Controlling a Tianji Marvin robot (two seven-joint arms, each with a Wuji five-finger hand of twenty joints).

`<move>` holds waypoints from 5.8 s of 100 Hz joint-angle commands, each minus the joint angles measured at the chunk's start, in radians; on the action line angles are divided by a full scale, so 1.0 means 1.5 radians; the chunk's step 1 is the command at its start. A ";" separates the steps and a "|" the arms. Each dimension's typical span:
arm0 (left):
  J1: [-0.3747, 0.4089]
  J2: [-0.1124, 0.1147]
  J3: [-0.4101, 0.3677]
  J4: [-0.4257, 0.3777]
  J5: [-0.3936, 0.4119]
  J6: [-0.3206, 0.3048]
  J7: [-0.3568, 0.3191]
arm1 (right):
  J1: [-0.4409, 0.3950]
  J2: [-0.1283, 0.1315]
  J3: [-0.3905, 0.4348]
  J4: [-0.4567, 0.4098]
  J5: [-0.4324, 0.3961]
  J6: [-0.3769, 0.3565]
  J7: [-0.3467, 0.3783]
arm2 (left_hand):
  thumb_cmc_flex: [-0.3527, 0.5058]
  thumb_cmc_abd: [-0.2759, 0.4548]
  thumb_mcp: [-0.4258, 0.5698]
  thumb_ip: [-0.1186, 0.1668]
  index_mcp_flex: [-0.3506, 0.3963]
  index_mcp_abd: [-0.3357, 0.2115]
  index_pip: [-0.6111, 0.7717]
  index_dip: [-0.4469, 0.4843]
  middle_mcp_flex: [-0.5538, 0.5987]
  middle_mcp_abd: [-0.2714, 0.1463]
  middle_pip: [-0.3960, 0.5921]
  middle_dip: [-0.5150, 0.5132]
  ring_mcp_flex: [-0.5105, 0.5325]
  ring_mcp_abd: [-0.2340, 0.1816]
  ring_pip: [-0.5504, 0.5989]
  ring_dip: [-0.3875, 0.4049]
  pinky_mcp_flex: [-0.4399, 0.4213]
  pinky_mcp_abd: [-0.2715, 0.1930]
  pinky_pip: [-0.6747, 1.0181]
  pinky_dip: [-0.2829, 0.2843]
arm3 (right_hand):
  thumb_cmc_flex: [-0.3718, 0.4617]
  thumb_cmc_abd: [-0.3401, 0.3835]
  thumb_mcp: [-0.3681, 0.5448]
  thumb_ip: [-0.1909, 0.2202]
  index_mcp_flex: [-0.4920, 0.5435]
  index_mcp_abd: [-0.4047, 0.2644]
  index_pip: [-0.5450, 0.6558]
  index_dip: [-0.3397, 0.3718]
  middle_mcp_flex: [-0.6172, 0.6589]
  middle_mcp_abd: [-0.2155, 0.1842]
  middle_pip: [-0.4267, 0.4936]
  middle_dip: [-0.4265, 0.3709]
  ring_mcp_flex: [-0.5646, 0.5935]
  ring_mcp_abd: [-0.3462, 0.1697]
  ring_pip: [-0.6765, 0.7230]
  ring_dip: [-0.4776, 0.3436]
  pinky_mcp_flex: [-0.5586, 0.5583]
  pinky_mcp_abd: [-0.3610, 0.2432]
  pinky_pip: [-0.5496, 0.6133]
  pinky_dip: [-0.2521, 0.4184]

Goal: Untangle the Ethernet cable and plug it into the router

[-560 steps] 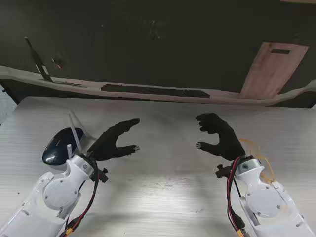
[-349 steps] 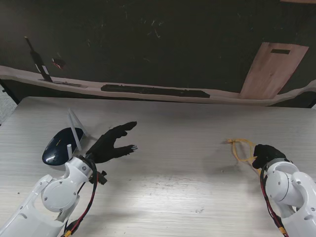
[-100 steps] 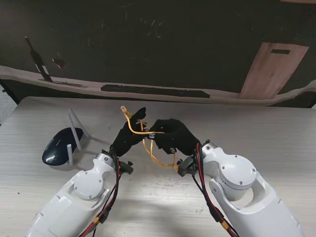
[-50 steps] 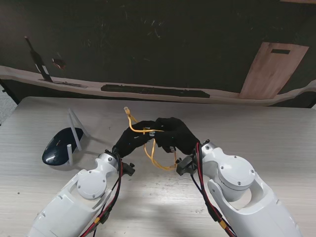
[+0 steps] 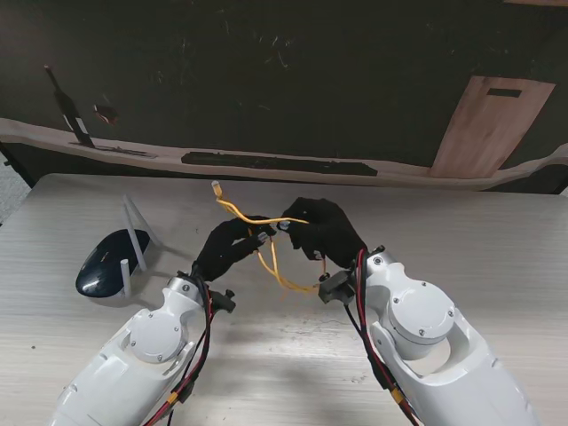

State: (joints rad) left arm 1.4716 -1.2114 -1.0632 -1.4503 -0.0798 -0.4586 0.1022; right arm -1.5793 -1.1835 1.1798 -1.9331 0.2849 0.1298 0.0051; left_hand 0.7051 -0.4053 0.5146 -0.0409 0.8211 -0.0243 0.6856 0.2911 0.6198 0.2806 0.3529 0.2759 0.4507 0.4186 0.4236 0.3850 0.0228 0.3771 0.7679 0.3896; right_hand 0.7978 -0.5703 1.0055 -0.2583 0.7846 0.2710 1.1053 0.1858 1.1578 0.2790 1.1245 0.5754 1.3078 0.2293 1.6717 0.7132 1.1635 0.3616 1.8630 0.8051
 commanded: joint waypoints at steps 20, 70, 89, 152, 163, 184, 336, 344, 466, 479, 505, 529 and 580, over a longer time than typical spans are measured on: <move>-0.005 0.001 0.008 0.011 -0.001 -0.018 -0.011 | 0.005 -0.010 0.004 0.018 -0.029 -0.005 -0.023 | -0.002 -0.026 0.020 -0.034 0.083 -0.025 0.000 -0.086 -0.039 -0.055 -0.008 0.008 -0.013 -0.036 -0.002 0.007 -0.011 0.006 -0.003 0.003 | -0.006 0.000 0.021 0.009 0.012 -0.019 0.028 0.007 0.084 0.123 0.078 0.004 -0.002 -0.080 0.059 0.009 0.030 -0.124 0.154 -0.004; 0.005 -0.004 0.011 -0.017 0.102 0.112 0.051 | 0.004 -0.011 0.018 0.030 -0.024 0.020 -0.019 | -0.055 0.052 0.046 0.004 -0.101 0.151 -0.264 -0.054 -0.094 -0.055 -0.026 -0.003 -0.004 -0.041 0.002 -0.006 -0.004 0.000 0.027 0.018 | -0.004 0.004 0.018 0.009 0.011 -0.017 0.029 0.004 0.082 0.124 0.077 0.004 -0.002 -0.077 0.057 0.008 0.029 -0.120 0.154 -0.009; 0.003 0.000 0.017 -0.025 0.178 0.211 0.062 | -0.013 -0.004 0.052 0.005 0.031 0.057 0.025 | -0.031 0.085 -0.020 0.013 -0.112 0.162 -0.273 -0.055 -0.126 -0.044 -0.023 -0.004 -0.039 -0.036 -0.003 -0.004 -0.020 -0.007 0.026 0.015 | -0.025 0.007 0.010 0.006 0.032 0.024 0.048 0.027 0.133 0.116 0.101 0.011 0.000 -0.119 0.064 0.018 0.028 -0.101 0.154 -0.002; 0.016 0.005 0.004 -0.039 0.250 0.295 0.083 | -0.019 0.021 0.129 0.069 0.318 0.069 0.317 | -0.026 0.130 -0.099 0.017 -0.176 0.159 -0.308 -0.069 -0.195 -0.015 -0.039 -0.011 -0.090 -0.026 -0.009 -0.005 -0.044 -0.021 0.025 0.013 | -0.123 0.144 -0.079 0.036 0.067 -0.007 0.067 0.295 0.136 0.048 0.193 0.032 0.002 -0.140 0.062 0.036 0.002 0.046 0.063 -0.107; 0.019 0.011 0.001 -0.048 0.257 0.334 0.059 | -0.042 0.008 0.144 0.045 0.342 0.034 0.243 | -0.012 0.150 -0.149 0.023 -0.229 0.158 -0.318 -0.074 -0.231 -0.007 -0.049 -0.019 -0.108 -0.012 -0.016 -0.004 -0.050 -0.029 0.020 0.015 | -0.126 0.141 -0.075 0.033 0.065 -0.017 0.069 0.297 0.137 0.045 0.194 0.032 0.002 -0.144 0.063 0.038 0.003 0.039 0.068 -0.108; 0.020 0.010 0.000 -0.055 0.256 0.355 0.060 | -0.073 -0.011 0.171 0.019 0.352 -0.050 0.116 | -0.008 0.160 -0.171 0.026 -0.254 0.152 -0.310 -0.070 -0.244 0.004 -0.051 -0.021 -0.106 0.017 -0.011 -0.002 -0.046 -0.025 0.030 0.020 | -0.134 0.132 -0.060 0.028 0.067 -0.026 0.077 0.292 0.143 0.034 0.196 0.032 0.002 -0.156 0.065 0.042 0.004 0.022 0.077 -0.110; 0.035 0.025 -0.017 -0.089 0.329 0.414 0.034 | -0.085 -0.015 0.217 0.032 0.037 -0.318 -0.084 | -0.057 0.074 -0.071 0.026 -0.459 0.066 -0.494 -0.207 -0.212 0.043 -0.038 -0.005 0.082 0.052 0.119 0.011 0.111 0.029 0.193 0.117 | -0.145 0.116 -0.037 0.018 0.065 -0.037 0.099 0.263 0.147 0.030 0.190 0.023 0.003 -0.160 0.063 0.047 0.004 0.013 0.078 -0.119; 0.033 0.023 -0.015 -0.081 0.327 0.397 0.042 | -0.087 -0.014 0.209 0.025 0.035 -0.301 -0.078 | -0.052 0.077 -0.072 0.026 -0.459 0.064 -0.494 -0.207 -0.266 0.029 -0.047 -0.015 0.033 0.051 0.088 0.000 0.072 0.020 0.150 0.096 | -0.145 0.115 -0.037 0.018 0.065 -0.037 0.099 0.262 0.147 0.030 0.190 0.022 0.003 -0.160 0.063 0.047 0.004 0.012 0.079 -0.119; 0.033 0.040 -0.028 -0.080 0.298 0.289 -0.025 | -0.073 -0.004 0.161 -0.011 0.134 -0.136 0.019 | 0.009 0.023 0.051 0.013 -0.281 0.102 -0.219 -0.023 -0.093 -0.027 -0.005 0.012 -0.013 -0.047 0.010 -0.025 0.003 -0.016 0.033 0.024 | -0.142 0.107 -0.035 0.017 0.070 -0.039 0.094 0.248 0.149 0.040 0.185 0.020 0.002 -0.151 0.064 0.048 0.004 0.017 0.080 -0.121; 0.021 0.053 -0.020 -0.080 0.309 0.277 -0.074 | -0.066 -0.001 0.151 -0.009 0.135 -0.118 0.035 | -0.006 -0.004 0.073 0.014 -0.335 0.075 -0.275 -0.054 -0.170 -0.036 -0.032 -0.007 -0.054 -0.065 -0.033 -0.031 -0.015 -0.025 -0.010 0.000 | -0.142 0.107 -0.036 0.017 0.070 -0.039 0.093 0.248 0.148 0.041 0.185 0.020 0.002 -0.151 0.064 0.047 0.004 0.017 0.080 -0.121; 0.015 0.067 -0.020 -0.094 0.317 0.278 -0.131 | -0.046 0.007 0.125 0.015 0.097 -0.077 0.075 | 0.059 0.021 0.061 0.016 -0.238 0.001 -0.208 -0.024 -0.137 -0.046 -0.030 -0.011 -0.053 -0.072 -0.055 -0.032 -0.018 -0.025 -0.028 -0.001 | -0.137 0.106 -0.040 0.017 0.069 -0.036 0.090 0.246 0.144 0.048 0.180 0.020 0.002 -0.144 0.063 0.046 0.003 0.022 0.077 -0.122; 0.010 0.074 -0.022 -0.097 0.299 0.272 -0.167 | -0.015 0.019 0.099 0.060 0.016 -0.080 0.106 | 0.148 0.021 0.015 0.003 -0.126 -0.026 -0.115 0.023 -0.014 -0.066 -0.003 0.006 0.001 -0.061 -0.031 -0.023 0.006 -0.016 -0.027 0.003 | -0.135 0.106 -0.045 0.018 0.069 -0.037 0.088 0.244 0.141 0.055 0.177 0.021 0.002 -0.137 0.062 0.044 0.003 0.028 0.075 -0.123; -0.007 0.071 -0.003 -0.085 0.268 0.289 -0.178 | 0.040 0.044 0.053 0.142 -0.134 -0.107 0.167 | 0.187 0.048 -0.028 0.006 -0.118 0.013 -0.121 0.008 0.033 -0.049 0.009 0.014 0.032 -0.057 -0.009 -0.019 0.021 -0.019 0.005 0.010 | -0.133 0.101 -0.049 0.018 0.068 -0.041 0.082 0.240 0.137 0.063 0.169 0.022 0.001 -0.128 0.061 0.038 0.001 0.042 0.065 -0.127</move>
State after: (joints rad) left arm 1.4649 -1.0989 -1.0775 -1.5792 0.3120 -0.0347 -0.1639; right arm -1.5150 -1.1211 1.2658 -1.7250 0.0844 -0.0224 0.2340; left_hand 0.9527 -0.3578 0.4910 -0.0407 0.6328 -0.0079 0.5145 0.3175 0.6704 0.2173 0.3541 0.2854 0.4940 0.4181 0.3966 0.3431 0.0595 0.3680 0.7440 0.4041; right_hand 0.6034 -0.4019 0.9435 -0.2382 0.8651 0.2350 1.2293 0.5560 1.2455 0.2124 1.2363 0.5977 1.3366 0.1924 1.7394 0.7621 1.1523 0.4089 1.8689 0.6213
